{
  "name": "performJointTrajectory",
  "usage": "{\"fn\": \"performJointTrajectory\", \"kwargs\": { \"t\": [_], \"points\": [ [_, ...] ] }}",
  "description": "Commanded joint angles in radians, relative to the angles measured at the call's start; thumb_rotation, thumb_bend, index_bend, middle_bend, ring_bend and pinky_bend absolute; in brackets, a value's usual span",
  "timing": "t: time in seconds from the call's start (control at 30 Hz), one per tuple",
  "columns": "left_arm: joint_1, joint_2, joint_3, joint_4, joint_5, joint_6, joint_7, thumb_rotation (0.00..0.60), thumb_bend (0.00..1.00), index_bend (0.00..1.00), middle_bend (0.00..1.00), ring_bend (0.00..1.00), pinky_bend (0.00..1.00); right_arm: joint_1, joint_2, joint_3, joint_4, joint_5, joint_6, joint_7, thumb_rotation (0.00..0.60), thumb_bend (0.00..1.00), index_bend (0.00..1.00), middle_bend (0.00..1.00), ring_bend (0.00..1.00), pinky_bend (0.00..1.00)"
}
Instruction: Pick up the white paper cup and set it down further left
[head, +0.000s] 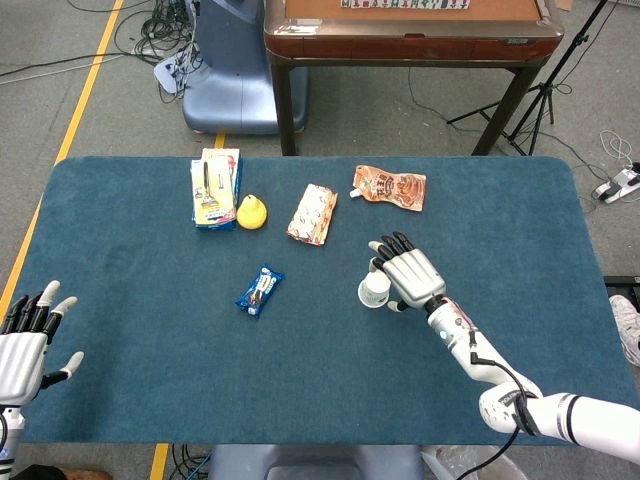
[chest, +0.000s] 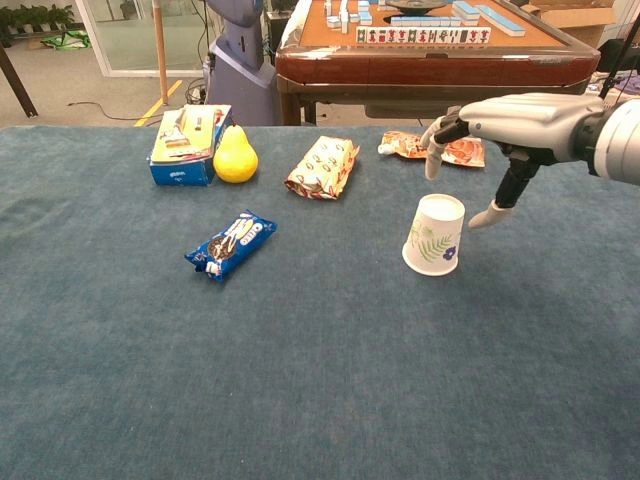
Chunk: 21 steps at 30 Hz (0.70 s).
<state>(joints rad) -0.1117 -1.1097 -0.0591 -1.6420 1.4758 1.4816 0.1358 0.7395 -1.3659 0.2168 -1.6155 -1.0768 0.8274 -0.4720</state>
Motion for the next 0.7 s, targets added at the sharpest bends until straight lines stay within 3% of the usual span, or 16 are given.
{"fn": "performJointTrajectory", "kwargs": {
  "t": [0.03, 0.7],
  "points": [
    [0.001, 0.0, 0.001, 0.001, -0.001, 0.0, -0.001, 0.6, 0.21, 0.17, 0.0, 0.02, 0.0, 0.023, -0.023, -0.004, 0.025, 0.028, -0.008, -0.017, 0.6, 0.11, 0.35, 0.11, 0.03, 0.0],
    [0.01, -0.002, 0.006, 0.017, -0.004, 0.004, -0.017, 0.6, 0.21, 0.18, 0.0, 0.02, 0.0, 0.121, -0.101, -0.04, 0.157, 0.179, -0.032, -0.066, 0.6, 0.11, 0.35, 0.11, 0.02, 0.0]
  ]
}}
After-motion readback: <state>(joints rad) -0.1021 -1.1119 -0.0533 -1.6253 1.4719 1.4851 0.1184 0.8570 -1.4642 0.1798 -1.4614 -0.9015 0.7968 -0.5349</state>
